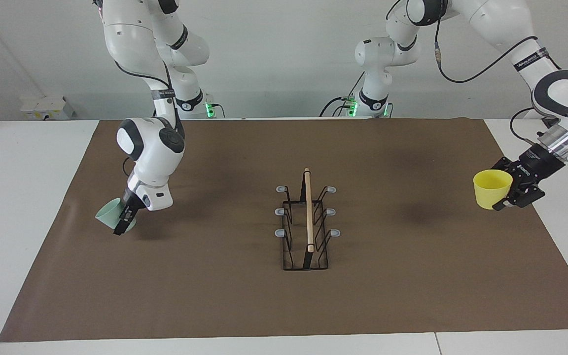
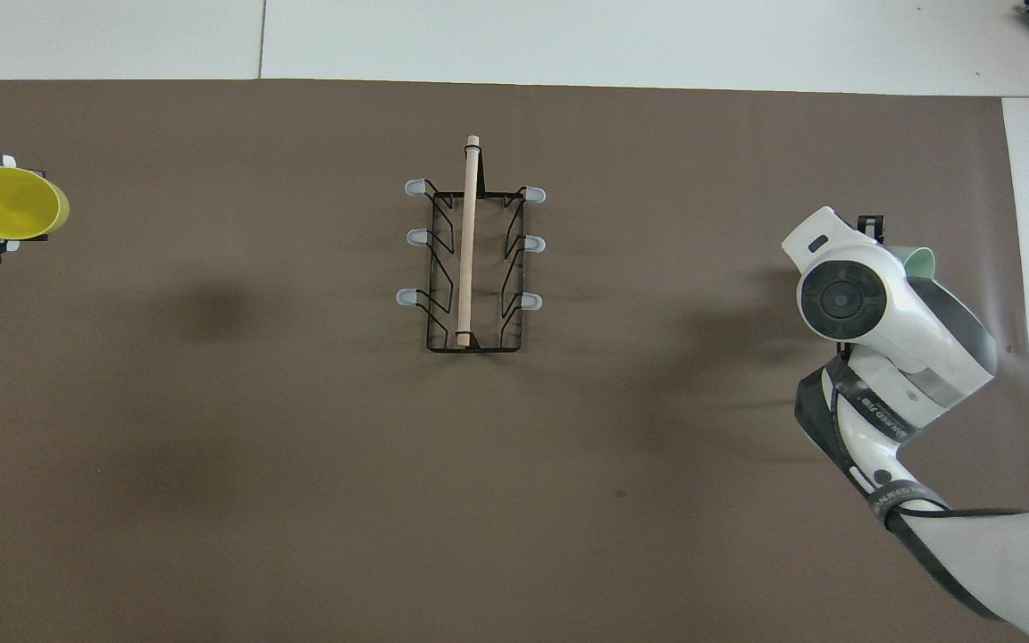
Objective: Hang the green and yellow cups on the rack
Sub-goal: 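Lift the yellow cup with the left gripper while the right gripper lifts the green cup, then carry the yellow cup and green cup toward the rack pegs with both grippers, then hang the yellow cup and green cup on the near rack pegs, open both grippers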
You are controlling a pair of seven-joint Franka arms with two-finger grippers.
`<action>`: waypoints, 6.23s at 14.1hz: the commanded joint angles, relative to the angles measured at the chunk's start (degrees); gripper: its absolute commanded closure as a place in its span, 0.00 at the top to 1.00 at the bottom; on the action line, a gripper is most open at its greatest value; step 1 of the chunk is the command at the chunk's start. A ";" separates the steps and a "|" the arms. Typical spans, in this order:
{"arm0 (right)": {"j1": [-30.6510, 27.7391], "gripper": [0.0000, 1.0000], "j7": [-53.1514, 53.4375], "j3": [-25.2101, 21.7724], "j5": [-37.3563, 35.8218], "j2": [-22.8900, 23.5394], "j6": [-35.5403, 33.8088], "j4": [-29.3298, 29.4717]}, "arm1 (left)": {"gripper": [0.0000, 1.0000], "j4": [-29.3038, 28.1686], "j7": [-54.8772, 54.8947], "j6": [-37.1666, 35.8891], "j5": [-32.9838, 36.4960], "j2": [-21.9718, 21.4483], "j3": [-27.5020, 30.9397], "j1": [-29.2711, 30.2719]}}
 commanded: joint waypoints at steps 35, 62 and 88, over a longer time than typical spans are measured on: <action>3.71 0.26 -86.54 1.75 160.89 -19.76 -8.12 -13.54 | 0.00 -30.50 -74.95 43.84 118.68 -15.57 -43.59 0.60; 21.22 0.26 -117.32 1.75 205.93 1.76 -21.20 -11.44 | 0.00 -40.17 -93.87 26.77 134.18 -13.29 -57.31 -0.19; 20.52 0.98 -117.69 1.67 204.54 4.33 -19.19 -10.64 | 0.94 -37.10 -87.11 38.28 130.93 -16.10 -53.27 2.01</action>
